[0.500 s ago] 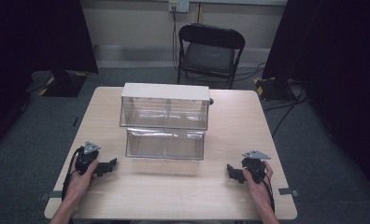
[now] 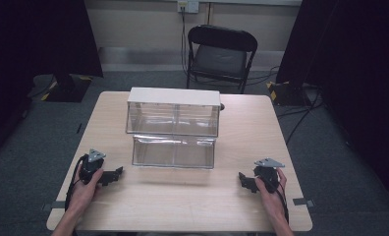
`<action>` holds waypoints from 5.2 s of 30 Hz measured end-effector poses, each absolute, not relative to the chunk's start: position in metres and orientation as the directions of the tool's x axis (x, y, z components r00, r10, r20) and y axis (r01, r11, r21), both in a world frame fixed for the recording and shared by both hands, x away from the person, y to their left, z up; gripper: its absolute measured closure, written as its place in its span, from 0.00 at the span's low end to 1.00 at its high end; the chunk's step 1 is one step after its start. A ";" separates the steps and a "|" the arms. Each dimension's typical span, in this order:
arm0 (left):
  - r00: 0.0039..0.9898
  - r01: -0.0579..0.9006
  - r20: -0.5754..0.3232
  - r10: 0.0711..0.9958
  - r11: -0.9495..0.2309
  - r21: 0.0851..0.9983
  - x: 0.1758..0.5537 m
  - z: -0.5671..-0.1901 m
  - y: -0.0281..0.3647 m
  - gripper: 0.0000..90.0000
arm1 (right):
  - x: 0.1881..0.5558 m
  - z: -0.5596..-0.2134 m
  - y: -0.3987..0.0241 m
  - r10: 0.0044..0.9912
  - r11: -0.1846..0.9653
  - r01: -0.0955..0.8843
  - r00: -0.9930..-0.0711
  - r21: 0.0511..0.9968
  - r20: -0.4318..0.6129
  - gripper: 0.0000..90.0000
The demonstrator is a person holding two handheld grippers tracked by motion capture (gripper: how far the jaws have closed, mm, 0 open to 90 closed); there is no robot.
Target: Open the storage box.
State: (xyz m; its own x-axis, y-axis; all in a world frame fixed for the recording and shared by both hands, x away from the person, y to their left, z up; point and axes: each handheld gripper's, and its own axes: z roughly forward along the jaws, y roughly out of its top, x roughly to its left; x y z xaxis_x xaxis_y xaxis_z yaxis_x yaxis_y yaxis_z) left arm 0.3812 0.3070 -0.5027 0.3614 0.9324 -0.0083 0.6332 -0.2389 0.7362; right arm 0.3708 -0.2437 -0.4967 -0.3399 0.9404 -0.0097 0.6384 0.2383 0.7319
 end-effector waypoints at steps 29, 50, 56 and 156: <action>0.362 0.633 -0.011 0.932 -0.238 0.736 0.381 -0.503 0.307 0.11 | 0.354 -0.464 -0.209 0.866 0.249 0.545 -0.496 0.801 0.068 0.16; 0.364 0.634 -0.010 0.931 -0.240 0.735 0.382 -0.503 0.307 0.11 | 0.351 -0.455 -0.174 0.820 0.293 0.510 -0.569 0.809 0.062 0.16; 0.362 0.635 -0.007 0.932 -0.241 0.734 0.382 -0.503 0.307 0.10 | 0.353 -0.452 -0.167 0.804 0.301 0.516 -0.590 0.802 0.078 0.16; 0.359 0.638 -0.006 0.933 -0.240 0.732 0.382 -0.503 0.307 0.09 | 0.372 -0.455 -0.128 0.762 0.290 0.493 -0.637 0.820 0.114 0.15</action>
State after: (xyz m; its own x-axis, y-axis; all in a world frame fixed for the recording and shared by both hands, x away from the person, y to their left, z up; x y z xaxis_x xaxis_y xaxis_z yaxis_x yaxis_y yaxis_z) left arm 0.3819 0.3070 -0.5028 0.3589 0.9334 -0.0060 0.6378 -0.2405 0.7317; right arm 0.3716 -0.1279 -0.4547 -0.6372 0.7622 0.1137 0.4935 0.2902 0.8199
